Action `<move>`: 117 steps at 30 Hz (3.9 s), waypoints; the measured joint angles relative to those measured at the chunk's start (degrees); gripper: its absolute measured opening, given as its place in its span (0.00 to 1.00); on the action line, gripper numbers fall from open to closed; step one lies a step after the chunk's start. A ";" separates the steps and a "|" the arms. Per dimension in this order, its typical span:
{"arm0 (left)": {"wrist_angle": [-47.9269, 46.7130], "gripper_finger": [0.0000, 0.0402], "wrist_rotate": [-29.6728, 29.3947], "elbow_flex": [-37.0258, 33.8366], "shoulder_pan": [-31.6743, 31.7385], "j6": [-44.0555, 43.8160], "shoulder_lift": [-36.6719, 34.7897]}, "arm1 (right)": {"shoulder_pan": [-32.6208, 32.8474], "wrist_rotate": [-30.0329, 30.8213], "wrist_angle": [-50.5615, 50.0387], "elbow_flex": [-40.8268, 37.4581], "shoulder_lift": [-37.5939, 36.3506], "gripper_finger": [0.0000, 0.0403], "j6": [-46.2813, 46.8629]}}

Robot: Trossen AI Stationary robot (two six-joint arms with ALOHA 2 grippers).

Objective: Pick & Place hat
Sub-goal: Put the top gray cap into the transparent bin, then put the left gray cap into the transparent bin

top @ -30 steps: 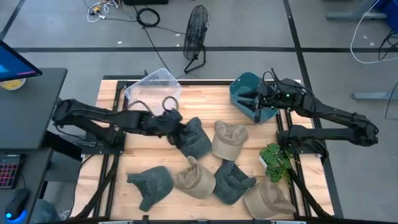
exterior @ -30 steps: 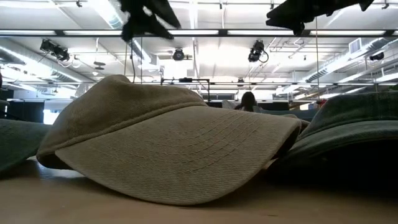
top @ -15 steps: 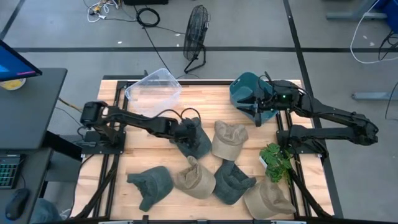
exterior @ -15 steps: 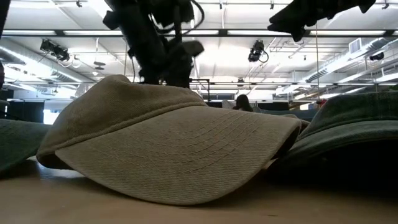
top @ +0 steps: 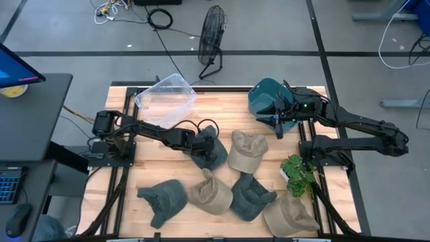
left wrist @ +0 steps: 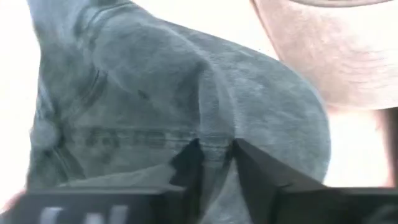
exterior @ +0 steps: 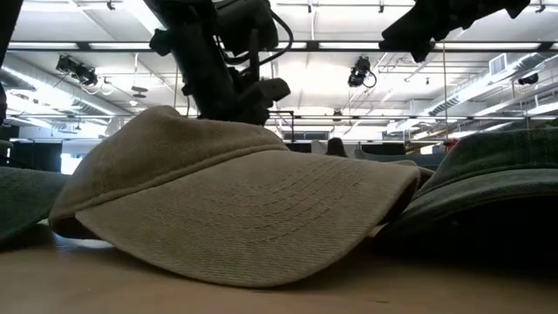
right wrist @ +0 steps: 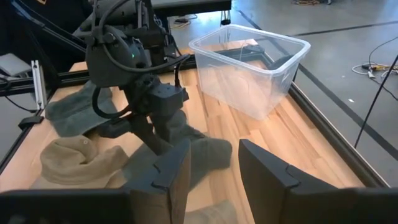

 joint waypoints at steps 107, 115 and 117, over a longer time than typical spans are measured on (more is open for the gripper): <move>-62.54 0.37 2.05 25.99 -33.14 -79.32 -9.28 | -0.02 -0.01 0.48 0.02 -0.02 0.35 -0.95; -47.12 0.38 10.94 19.40 -39.40 -83.37 -5.70 | -0.02 -0.01 0.44 0.02 -0.02 0.35 -0.96; -46.25 0.38 13.86 19.22 -40.02 -84.40 -4.75 | -0.02 -0.01 0.25 0.02 -0.02 0.35 -0.96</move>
